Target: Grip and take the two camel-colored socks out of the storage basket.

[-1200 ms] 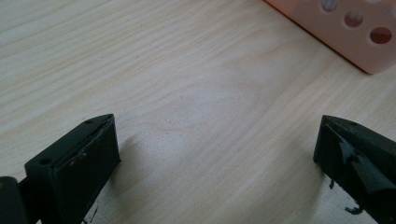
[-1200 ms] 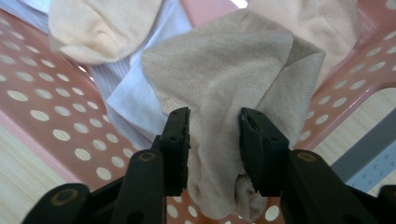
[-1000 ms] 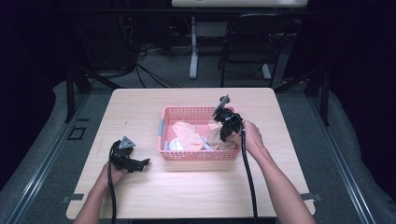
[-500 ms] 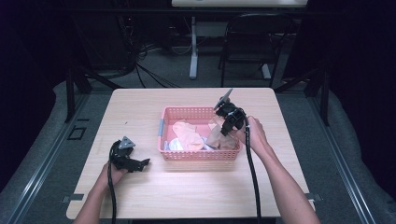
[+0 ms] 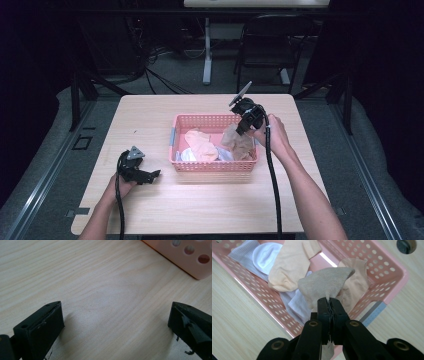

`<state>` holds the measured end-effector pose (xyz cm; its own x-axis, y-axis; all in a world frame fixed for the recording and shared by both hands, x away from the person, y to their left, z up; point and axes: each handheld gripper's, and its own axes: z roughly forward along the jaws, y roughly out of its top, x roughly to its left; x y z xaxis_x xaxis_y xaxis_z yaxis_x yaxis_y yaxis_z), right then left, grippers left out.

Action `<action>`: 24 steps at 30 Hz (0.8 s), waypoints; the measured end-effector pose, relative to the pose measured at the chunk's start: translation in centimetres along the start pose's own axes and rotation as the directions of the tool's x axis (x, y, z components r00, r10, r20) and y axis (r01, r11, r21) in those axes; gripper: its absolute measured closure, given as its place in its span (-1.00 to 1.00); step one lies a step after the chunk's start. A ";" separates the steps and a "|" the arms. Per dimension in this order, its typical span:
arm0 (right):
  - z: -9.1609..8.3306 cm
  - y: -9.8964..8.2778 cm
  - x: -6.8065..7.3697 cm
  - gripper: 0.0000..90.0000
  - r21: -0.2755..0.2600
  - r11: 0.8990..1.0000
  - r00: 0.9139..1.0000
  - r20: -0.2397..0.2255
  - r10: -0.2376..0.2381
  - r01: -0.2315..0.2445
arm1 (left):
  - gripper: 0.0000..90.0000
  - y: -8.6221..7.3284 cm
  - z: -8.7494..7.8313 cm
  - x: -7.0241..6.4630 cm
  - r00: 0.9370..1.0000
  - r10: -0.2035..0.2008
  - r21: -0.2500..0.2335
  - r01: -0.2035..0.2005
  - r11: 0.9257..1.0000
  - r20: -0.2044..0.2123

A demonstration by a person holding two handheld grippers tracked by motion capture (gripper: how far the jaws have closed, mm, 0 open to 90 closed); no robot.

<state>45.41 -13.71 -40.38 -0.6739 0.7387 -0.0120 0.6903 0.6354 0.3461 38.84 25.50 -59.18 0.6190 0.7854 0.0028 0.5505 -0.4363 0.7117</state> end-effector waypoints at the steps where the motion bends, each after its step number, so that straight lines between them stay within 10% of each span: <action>1: -0.3 0.1 0.0 0.95 -0.003 1.000 1.000 0.004 -0.004 0.004 | -1.00 0.0 0.0 0.0 1.000 0.000 0.000 0.000 1.000 0.000; 24: -6.2 0.1 0.5 0.95 -0.096 0.995 0.999 0.037 -0.037 0.041 | -1.00 0.0 0.0 0.0 1.000 0.000 0.000 0.000 1.000 0.000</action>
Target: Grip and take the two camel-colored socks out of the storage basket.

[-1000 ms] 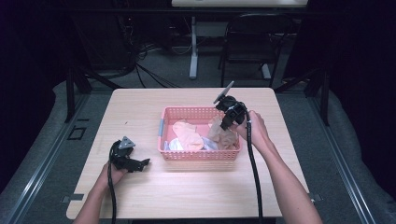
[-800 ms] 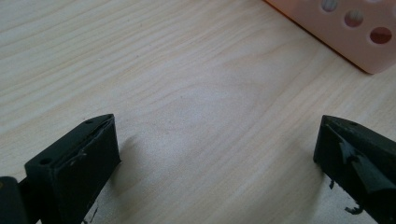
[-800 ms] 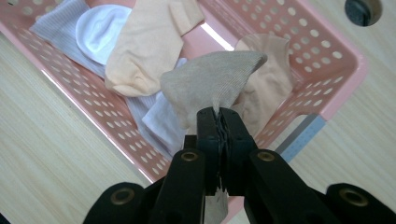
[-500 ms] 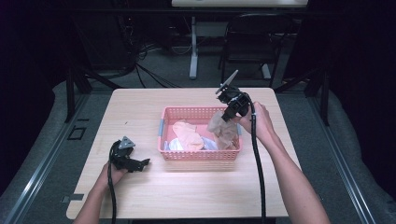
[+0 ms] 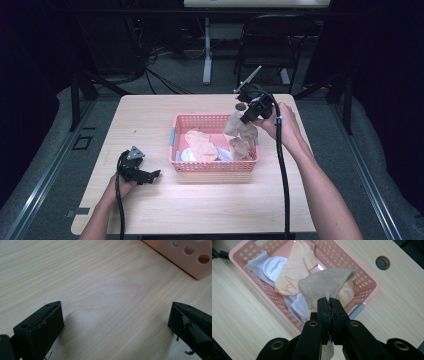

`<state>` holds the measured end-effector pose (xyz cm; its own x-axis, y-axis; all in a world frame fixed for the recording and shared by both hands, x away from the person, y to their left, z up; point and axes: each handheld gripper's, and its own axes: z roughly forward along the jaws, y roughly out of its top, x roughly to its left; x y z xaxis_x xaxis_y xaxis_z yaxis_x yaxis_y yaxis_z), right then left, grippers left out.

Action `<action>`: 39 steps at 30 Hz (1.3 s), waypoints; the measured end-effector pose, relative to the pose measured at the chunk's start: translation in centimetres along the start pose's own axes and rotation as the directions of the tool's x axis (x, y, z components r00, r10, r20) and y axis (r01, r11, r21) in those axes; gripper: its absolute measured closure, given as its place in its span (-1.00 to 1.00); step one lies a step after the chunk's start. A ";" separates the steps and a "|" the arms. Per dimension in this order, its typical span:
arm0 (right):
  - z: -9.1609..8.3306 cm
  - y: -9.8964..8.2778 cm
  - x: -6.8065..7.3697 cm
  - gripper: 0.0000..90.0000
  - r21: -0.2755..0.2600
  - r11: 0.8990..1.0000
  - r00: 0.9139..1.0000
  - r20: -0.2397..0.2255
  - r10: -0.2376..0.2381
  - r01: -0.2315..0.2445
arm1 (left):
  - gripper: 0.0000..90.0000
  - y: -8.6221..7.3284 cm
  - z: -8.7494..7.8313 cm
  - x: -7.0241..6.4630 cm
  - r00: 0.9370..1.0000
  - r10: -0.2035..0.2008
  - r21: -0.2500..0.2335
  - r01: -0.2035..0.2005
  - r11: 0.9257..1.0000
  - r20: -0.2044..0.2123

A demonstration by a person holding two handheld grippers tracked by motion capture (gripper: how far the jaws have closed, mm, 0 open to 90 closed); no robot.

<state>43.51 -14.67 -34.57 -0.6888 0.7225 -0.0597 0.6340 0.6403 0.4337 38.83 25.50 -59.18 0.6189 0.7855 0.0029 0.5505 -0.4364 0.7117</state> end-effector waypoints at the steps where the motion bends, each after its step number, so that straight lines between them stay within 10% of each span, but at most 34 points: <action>1: -0.4 0.1 -0.1 0.95 -0.006 1.000 1.000 -0.003 -0.002 0.002 | -1.00 0.0 0.0 0.0 1.000 0.000 0.000 0.000 1.000 0.000; 18: -2.5 -0.3 -0.1 0.95 -0.028 0.999 1.000 0.014 -0.016 0.016 | -1.00 0.0 0.0 0.0 1.000 0.000 -0.001 0.000 1.000 0.000; 39: -4.7 -5.7 -5.6 0.95 0.008 0.994 0.992 0.060 0.109 -0.110 | -1.00 0.0 0.0 0.0 1.000 0.000 0.000 0.000 1.000 0.000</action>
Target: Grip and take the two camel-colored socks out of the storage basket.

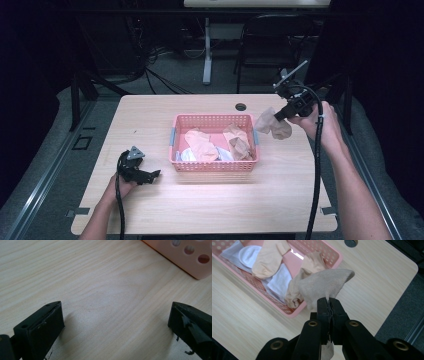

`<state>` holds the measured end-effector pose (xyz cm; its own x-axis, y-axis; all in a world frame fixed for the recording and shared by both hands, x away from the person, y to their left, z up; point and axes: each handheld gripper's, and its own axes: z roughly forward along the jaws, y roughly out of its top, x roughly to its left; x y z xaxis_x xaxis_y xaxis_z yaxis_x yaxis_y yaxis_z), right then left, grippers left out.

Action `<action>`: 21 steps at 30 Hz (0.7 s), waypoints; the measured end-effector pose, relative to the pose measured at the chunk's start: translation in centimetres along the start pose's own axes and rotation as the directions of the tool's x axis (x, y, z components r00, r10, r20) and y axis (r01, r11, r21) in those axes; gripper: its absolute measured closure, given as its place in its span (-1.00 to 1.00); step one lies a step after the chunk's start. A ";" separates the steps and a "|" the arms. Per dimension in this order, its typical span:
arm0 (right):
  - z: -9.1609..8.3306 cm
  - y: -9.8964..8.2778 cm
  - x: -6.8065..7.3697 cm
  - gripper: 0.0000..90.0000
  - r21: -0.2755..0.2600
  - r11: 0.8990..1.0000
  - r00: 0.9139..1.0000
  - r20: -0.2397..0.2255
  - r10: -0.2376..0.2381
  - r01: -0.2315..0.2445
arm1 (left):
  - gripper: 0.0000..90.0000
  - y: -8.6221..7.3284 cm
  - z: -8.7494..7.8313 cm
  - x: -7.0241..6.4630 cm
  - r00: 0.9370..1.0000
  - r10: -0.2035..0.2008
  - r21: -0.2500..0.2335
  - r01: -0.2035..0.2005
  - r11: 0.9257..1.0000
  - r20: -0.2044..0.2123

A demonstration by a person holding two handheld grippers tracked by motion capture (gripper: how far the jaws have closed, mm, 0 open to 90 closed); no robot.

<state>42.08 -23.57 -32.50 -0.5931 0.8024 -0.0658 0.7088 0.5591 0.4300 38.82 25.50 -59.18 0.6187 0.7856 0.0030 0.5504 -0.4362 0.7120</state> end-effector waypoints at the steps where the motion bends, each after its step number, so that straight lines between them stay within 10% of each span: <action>1: 0.0 -0.3 -0.3 0.95 0.003 1.000 1.000 0.003 0.004 -0.004 | -1.00 0.0 0.0 0.0 1.000 0.000 0.000 0.000 1.000 0.001; 21: 1.3 -6.2 -6.4 0.95 0.062 0.986 0.984 0.096 0.148 -0.154 | -1.00 0.0 0.0 0.0 1.000 0.000 0.000 0.000 1.000 0.000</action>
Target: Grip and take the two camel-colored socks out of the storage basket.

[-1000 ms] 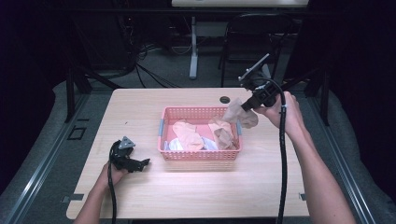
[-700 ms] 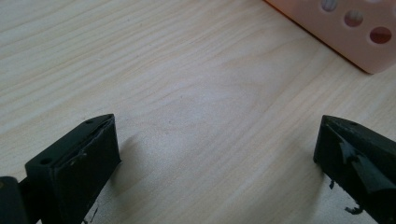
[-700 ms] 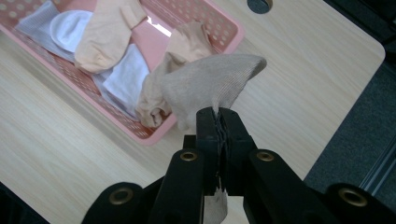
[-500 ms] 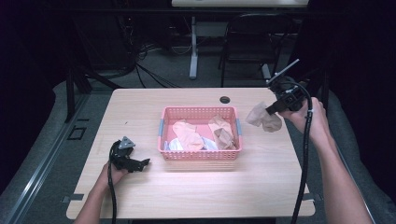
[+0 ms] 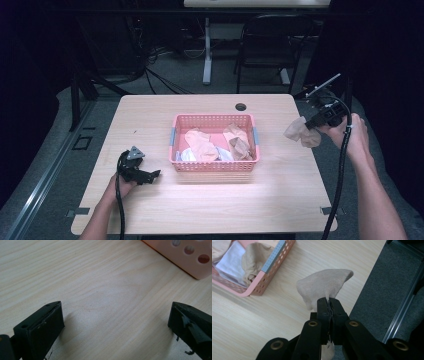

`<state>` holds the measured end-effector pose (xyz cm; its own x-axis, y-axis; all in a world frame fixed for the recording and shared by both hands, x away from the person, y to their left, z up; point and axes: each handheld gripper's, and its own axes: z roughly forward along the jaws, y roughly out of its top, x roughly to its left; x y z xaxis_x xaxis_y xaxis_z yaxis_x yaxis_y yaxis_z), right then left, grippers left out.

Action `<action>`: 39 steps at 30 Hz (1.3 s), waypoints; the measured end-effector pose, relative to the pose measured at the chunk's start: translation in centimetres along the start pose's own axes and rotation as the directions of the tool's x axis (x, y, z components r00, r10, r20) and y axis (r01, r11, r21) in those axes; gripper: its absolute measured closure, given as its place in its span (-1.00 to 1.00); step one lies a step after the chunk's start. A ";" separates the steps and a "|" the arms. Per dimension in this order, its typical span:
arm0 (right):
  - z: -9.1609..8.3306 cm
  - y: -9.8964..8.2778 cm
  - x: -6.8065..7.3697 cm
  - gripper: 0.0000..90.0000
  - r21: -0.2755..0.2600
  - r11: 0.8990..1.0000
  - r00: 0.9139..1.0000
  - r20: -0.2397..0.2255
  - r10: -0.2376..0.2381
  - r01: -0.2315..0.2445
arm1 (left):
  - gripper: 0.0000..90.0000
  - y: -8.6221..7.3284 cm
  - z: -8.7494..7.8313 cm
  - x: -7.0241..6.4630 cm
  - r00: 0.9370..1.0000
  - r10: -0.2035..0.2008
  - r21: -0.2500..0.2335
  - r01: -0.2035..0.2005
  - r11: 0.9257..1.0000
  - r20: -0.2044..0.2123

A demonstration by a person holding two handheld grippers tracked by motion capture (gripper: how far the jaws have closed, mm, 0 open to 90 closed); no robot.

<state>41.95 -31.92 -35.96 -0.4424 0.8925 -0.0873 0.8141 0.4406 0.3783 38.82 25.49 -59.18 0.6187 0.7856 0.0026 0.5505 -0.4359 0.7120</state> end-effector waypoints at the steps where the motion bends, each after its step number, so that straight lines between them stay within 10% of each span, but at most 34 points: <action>1: 0.0 0.0 0.0 0.95 0.000 1.000 1.000 0.000 0.000 0.000 | -1.00 0.0 0.0 0.0 1.000 0.000 -0.001 0.000 1.000 0.001; 30: 12.5 -5.2 -1.0 0.95 0.141 0.986 0.992 -0.085 0.097 -0.084 | -1.00 0.0 0.0 0.0 1.000 0.000 -0.001 0.000 1.000 0.000; 39: 13.4 -6.0 -1.5 0.84 0.182 0.979 0.985 -0.126 0.114 -0.090 | -1.00 0.0 0.0 0.0 1.000 0.000 -0.001 0.000 1.000 0.000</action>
<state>42.79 -34.65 -50.43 -0.3905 0.9177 0.0731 0.9054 0.3685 0.2108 38.80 25.49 -59.19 0.6185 0.7858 0.0028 0.5500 -0.4354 0.7127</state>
